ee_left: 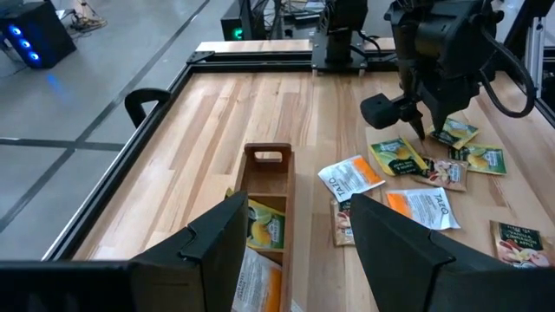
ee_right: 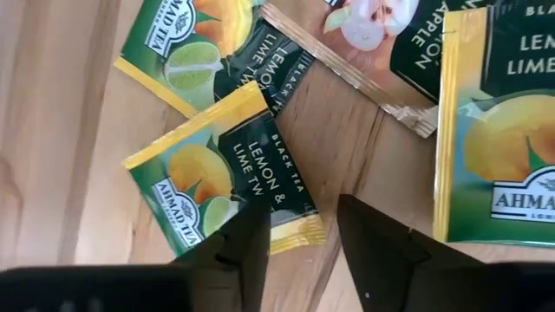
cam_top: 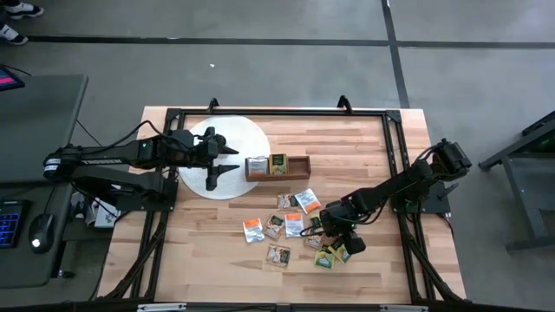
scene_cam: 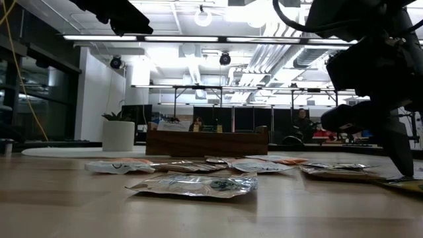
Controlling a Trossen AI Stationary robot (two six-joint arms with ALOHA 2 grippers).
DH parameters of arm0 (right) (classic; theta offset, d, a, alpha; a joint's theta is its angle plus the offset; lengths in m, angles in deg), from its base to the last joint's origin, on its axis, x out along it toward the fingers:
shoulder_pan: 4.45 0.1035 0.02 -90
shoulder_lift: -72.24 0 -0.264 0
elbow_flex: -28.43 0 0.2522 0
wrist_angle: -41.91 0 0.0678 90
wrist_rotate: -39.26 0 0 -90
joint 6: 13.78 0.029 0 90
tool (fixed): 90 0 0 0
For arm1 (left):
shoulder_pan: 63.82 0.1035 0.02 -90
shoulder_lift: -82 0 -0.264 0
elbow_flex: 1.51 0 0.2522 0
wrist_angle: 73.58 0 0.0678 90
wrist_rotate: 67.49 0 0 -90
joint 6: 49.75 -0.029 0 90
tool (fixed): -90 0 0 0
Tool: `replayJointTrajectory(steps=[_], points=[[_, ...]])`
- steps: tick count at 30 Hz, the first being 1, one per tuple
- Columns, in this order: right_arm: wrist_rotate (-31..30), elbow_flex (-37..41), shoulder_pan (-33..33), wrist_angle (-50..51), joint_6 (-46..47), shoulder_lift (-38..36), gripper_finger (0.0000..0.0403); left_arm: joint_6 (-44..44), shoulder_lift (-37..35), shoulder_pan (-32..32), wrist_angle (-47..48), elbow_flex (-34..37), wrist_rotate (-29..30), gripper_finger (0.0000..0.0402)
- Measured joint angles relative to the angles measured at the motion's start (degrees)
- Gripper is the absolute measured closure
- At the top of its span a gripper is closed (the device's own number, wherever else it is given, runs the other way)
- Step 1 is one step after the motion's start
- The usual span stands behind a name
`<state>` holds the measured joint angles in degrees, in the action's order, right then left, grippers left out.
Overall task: Pick & Place Tea
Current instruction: Put the yellow tea bag into the middle section of the wooden organizer
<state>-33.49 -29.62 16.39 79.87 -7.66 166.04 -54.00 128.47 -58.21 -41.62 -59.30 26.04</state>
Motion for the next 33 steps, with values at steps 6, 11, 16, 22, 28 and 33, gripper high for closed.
replayJointTrajectory(steps=[6, 11, 16, 22, 28, 33], points=[[-3.2, 0.1, 1.5, 0.0, -0.2, 0.0, 0.0320, 0.0, 0.0, 0.0, 0.0, 0.0, 0.0, 0.0199], [-5.4, 0.1, 2.3, 0.1, -0.1, 0.0, 0.0355, 0.0, 0.0, 0.0, 0.0, 0.0, 0.0, 0.0199], [-6.2, 0.1, 2.4, 0.7, 1.1, 0.1, 0.0398, 0.0, 0.0, 0.0, 0.0, 0.0, 0.0, 0.0199], [-7.9, 0.1, 2.5, 0.9, 4.1, -0.3, 0.0401, 0.2, 0.0, 0.0, 0.0, 0.0, 0.1, 0.0199], [-13.0, 0.4, 2.6, 2.6, 6.6, -4.2, 0.0402, 0.5, 0.0, 0.0, 0.0, 0.0, 0.1, 0.0199], [-16.4, 0.3, 2.8, 4.1, 9.7, -9.0, 0.0402, 0.5, 0.0, 0.0, 0.0, 0.0, 0.0, 0.0199]])
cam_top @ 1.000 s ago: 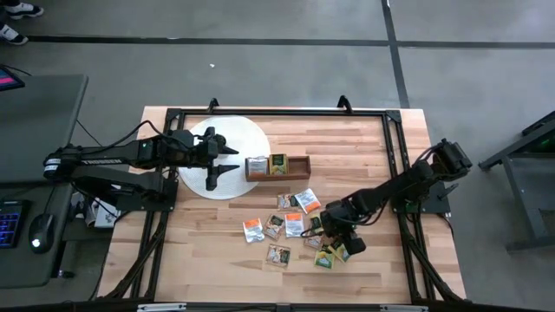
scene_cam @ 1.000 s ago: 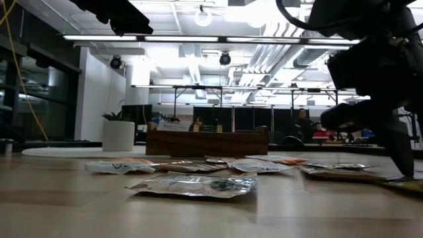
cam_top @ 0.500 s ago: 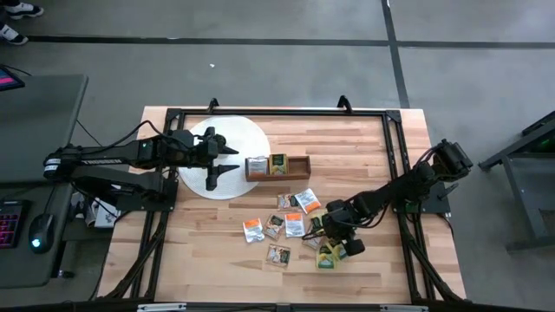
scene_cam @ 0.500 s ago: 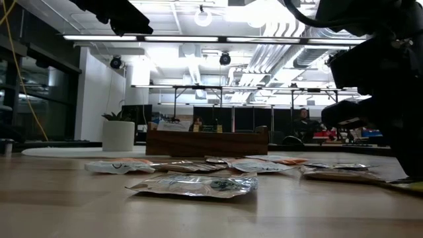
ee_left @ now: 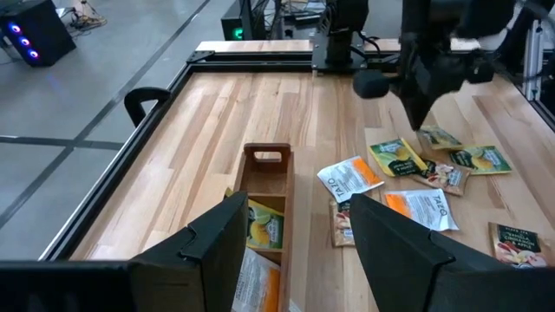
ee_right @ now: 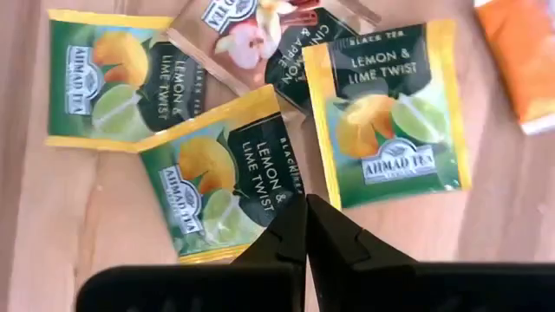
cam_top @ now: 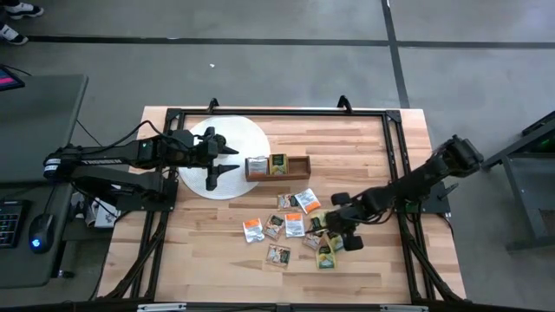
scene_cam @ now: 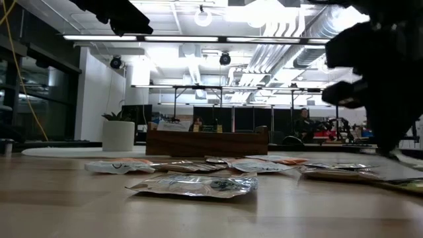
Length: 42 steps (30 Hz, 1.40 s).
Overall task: Pick & Place Tea
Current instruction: Put the yellow tea bag into the middle section of the wooden organizer
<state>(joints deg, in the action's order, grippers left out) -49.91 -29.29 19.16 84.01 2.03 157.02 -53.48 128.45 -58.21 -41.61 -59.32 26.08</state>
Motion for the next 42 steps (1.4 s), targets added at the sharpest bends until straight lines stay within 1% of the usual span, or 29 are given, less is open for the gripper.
replayJointTrajectory(steps=[7, 10, 14, 20, 23, 26, 29, 32, 34, 37, 39, 42], points=[[-6.2, -0.1, 0.2, 0.2, 3.6, -7.8, 0.0403, 0.4, 0.0, 0.0, 0.0, 0.0, 0.0, 0.0199], [-9.1, -0.7, 0.0, 0.5, 3.8, -10.7, 0.0403, 0.6, 0.0, 0.0, 0.0, 0.0, 0.0, 0.0199], [-12.0, -5.0, -1.9, 2.3, 0.8, -11.6, 0.0403, 1.0, 0.0, 0.0, 0.0, 0.0, -0.1, 0.0199], [-12.2, -11.7, -7.6, 2.6, -4.0, -11.6, 0.0403, 1.2, 0.0, 0.0, 0.0, 0.0, 0.0, 0.0199], [-9.1, -12.4, -10.3, 3.4, -5.6, -11.6, 0.0403, 1.2, 0.0, 0.0, 0.0, 0.0, 0.0, 0.0199], [-3.1, -9.6, -12.5, 3.5, -6.7, -11.1, 0.0403, 1.2, 0.0, 0.0, 0.0, 0.0, 0.0, 0.0199], [2.9, -5.9, -14.6, 3.9, -5.4, -9.9, 0.0403, 1.2, 0.0, 0.0, 0.0, 0.0, 0.0, 0.0199], [5.9, -3.0, -15.9, 2.3, -3.2, -9.0, 0.0402, 1.2, 0.0, 0.0, 0.0, 0.0, 0.0, 0.0199], [6.3, -1.6, -16.4, 0.6, -2.5, -8.3, 0.0396, 1.2, 0.0, 0.0, 0.0, 0.0, 0.0, 0.0199], [7.2, 0.4, -16.9, -2.8, -3.3, -7.4, 0.0373, 1.2, 0.0, 0.0, 0.0, 0.0, 0.0, 0.0199], [9.2, 1.6, -17.7, -5.6, -3.8, -6.7, 0.0350, 1.2, 0.0, 0.0, 0.0, 0.0, -0.1, 0.0199], [12.8, 2.9, -19.1, -9.3, -1.6, -4.8, 0.0306, 1.2, 0.0, 0.0, 0.0, 0.0, -0.1, 0.0199]])
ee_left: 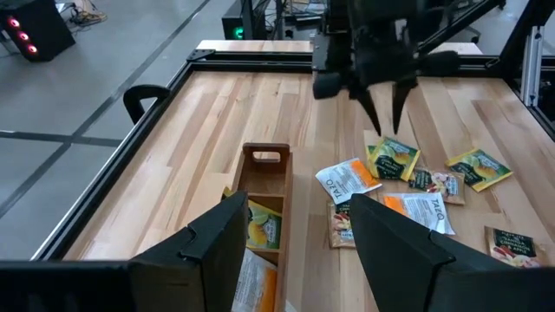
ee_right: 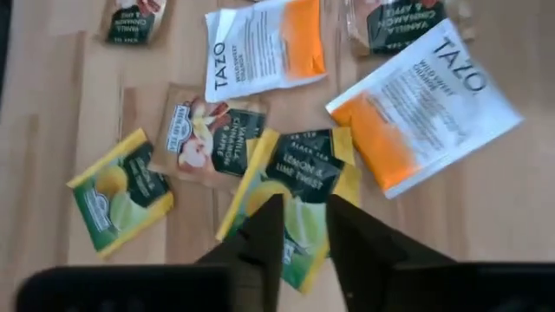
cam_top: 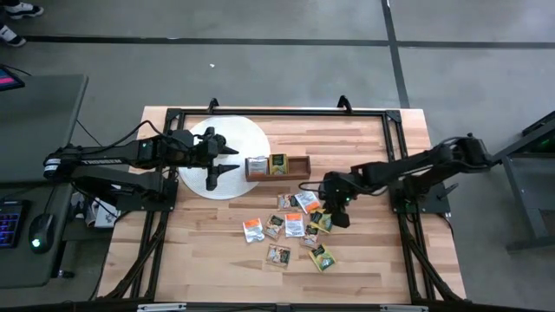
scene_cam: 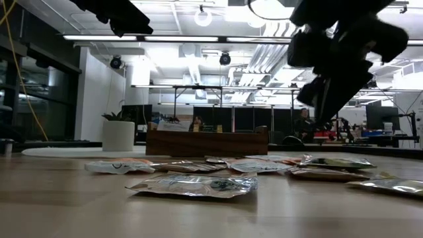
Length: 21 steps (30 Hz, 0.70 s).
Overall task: Pick & Place Tea
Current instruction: Put the yellow tea bag into the middle section of the wooden organizer
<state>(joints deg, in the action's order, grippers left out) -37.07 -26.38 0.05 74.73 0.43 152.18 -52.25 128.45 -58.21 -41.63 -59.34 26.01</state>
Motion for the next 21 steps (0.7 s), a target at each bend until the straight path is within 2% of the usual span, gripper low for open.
replayJointTrajectory(steps=[5, 9, 13, 21], points=[[3.9, 1.2, -2.2, -6.2, 2.4, 4.1, 0.0231, 0.0, 0.0, 0.0, 0.0, 0.0, 0.0, 0.0199], [5.5, 1.5, -3.5, -8.5, 2.5, 7.3, 0.0194, -0.1, 0.0, 0.0, 0.3, 0.0, 0.0, 0.0199], [6.4, 1.5, -4.3, -9.0, 2.4, 9.0, 0.0187, -0.1, 0.0, 0.0, 1.3, 0.0, -0.1, 0.0199], [6.4, 1.5, -4.7, -9.4, 2.3, 9.7, 0.0209, 0.0, 0.0, 0.0, 3.3, 0.0, -0.1, 0.0199]])
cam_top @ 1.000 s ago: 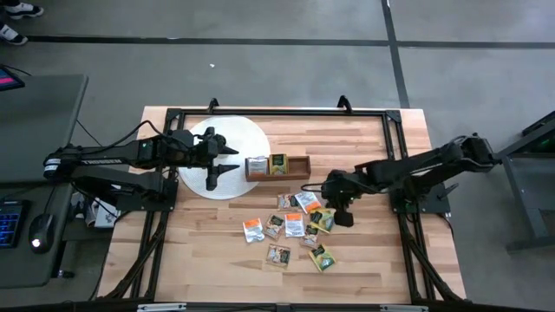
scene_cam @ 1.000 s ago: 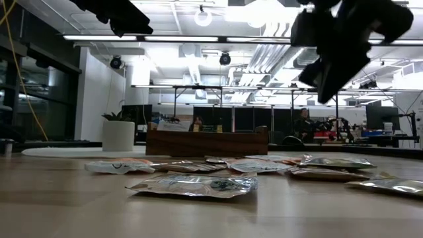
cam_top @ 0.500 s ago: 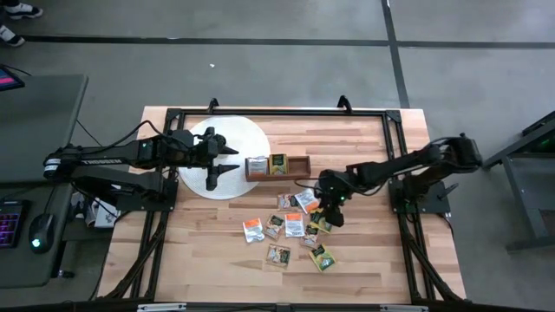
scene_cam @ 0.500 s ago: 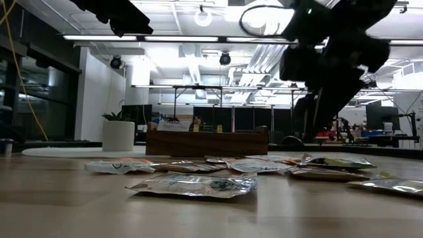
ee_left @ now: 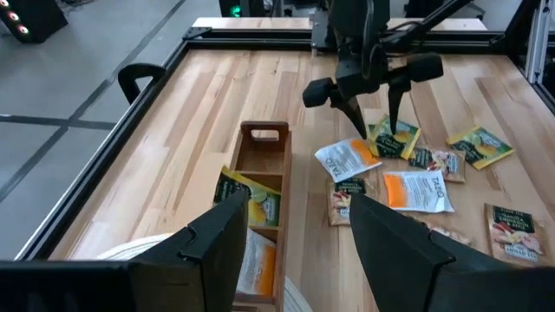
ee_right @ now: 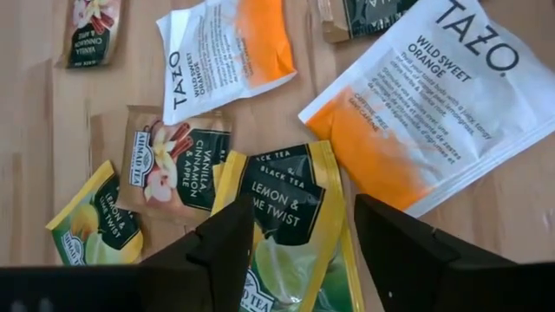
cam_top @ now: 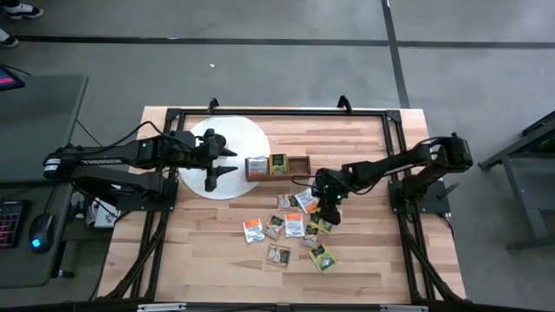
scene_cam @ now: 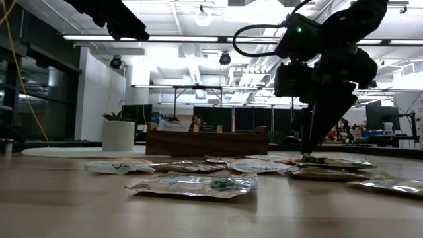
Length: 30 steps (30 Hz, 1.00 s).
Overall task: Pick & Place Tea
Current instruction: Put the yellow tea bag into the middle section of the wooden organizer
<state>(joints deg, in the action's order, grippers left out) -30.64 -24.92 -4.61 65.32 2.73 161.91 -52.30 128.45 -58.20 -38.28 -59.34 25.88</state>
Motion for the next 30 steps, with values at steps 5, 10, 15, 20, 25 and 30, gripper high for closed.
replayJointTrajectory(steps=[5, 10, 15, 20, 25, 30], points=[[0.0, 0.0, 0.2, 0.4, 0.0, 0.0, 0.0221, -0.3, 0.0, 0.0, -0.1, 0.0, 0.0, 0.0199], [0.0, 0.0, 0.2, 0.4, 0.0, 0.0, 0.0237, -0.7, 0.0, 0.0, 0.0, 0.0, 0.0, 0.0199], [0.0, 0.0, 0.2, 0.4, 0.0, 0.0, 0.0258, -1.1, 0.0, 0.0, 0.1, 0.0, 0.1, 0.0199], [-0.2, 0.0, 0.2, 0.4, 0.1, 0.0, 0.0271, -1.2, 0.0, 0.0, 0.1, 0.0, 0.1, 0.0199], [-0.3, 0.0, 0.2, 0.4, 0.0, 0.0, 0.0272, -1.3, 0.0, 0.0, 0.1, 0.0, 0.1, 0.0199], [-0.4, 0.0, 0.2, 0.4, -0.4, 0.0, 0.0293, -1.3, 0.0, 0.0, 0.1, 0.0, 0.1, 0.0199]])
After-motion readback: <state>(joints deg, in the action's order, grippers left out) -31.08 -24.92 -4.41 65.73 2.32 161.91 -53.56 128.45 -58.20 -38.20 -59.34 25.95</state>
